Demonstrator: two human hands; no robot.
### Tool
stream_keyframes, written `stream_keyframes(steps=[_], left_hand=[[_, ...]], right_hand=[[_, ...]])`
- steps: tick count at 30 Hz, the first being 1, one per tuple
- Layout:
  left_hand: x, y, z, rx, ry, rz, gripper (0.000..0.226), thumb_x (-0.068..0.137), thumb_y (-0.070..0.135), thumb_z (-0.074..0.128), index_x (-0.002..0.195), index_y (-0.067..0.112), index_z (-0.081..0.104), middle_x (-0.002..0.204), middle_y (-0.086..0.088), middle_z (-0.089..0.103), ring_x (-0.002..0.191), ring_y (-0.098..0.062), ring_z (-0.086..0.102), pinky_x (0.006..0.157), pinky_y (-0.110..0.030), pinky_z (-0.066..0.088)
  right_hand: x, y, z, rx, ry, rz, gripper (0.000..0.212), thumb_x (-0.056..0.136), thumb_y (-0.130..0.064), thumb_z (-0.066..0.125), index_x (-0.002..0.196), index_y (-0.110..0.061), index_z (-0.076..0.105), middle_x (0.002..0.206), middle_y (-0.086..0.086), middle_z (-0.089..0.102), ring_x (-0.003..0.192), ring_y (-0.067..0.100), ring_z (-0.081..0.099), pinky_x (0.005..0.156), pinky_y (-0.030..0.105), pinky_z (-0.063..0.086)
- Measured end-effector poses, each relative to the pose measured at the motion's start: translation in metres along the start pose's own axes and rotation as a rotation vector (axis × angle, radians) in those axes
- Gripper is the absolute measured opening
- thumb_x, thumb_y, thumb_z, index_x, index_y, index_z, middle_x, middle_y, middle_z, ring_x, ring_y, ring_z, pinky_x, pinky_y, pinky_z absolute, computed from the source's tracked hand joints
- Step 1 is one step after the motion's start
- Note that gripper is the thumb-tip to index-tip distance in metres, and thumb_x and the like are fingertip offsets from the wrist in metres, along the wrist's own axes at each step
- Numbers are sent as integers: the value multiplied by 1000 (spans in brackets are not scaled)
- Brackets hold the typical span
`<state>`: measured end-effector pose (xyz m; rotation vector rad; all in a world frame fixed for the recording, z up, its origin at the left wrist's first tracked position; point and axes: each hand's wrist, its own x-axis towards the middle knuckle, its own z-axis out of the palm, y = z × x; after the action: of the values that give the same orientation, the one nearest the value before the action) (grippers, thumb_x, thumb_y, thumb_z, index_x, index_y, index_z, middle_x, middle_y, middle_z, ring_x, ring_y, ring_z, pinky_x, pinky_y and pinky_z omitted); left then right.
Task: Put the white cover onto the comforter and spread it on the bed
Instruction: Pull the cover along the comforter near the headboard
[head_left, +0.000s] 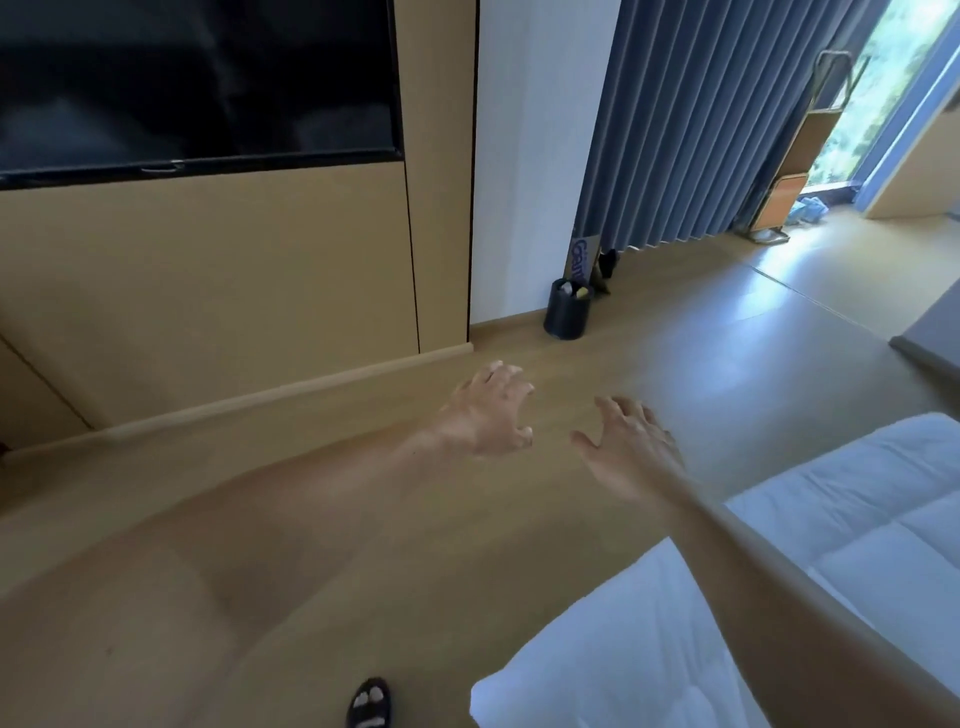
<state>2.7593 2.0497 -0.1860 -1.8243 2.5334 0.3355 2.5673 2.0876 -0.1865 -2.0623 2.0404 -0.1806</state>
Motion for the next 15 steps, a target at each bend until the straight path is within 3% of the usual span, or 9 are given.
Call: stream_keyframes(steps=[8,15], left_hand=[[136,-82,-49,79,-37,128,70,96,47,51,155,22,23,166,-3,6,153,-21,-2,123,-44,13],[258,-50,-63,63,-92,278,68,97,44,51,155,23,23,166,0,5,152,-18,-3,121,-43,11]], right_hand=[[135,-47,-9,56,49,154,68,95,-54,45,152,-22,29,158,-1,29,146,23,24,112,43,30],[220,4,-21,66,39,305,67,96,-56,45,152,-22,29,159,3,26,147,25,21,115,43,27]])
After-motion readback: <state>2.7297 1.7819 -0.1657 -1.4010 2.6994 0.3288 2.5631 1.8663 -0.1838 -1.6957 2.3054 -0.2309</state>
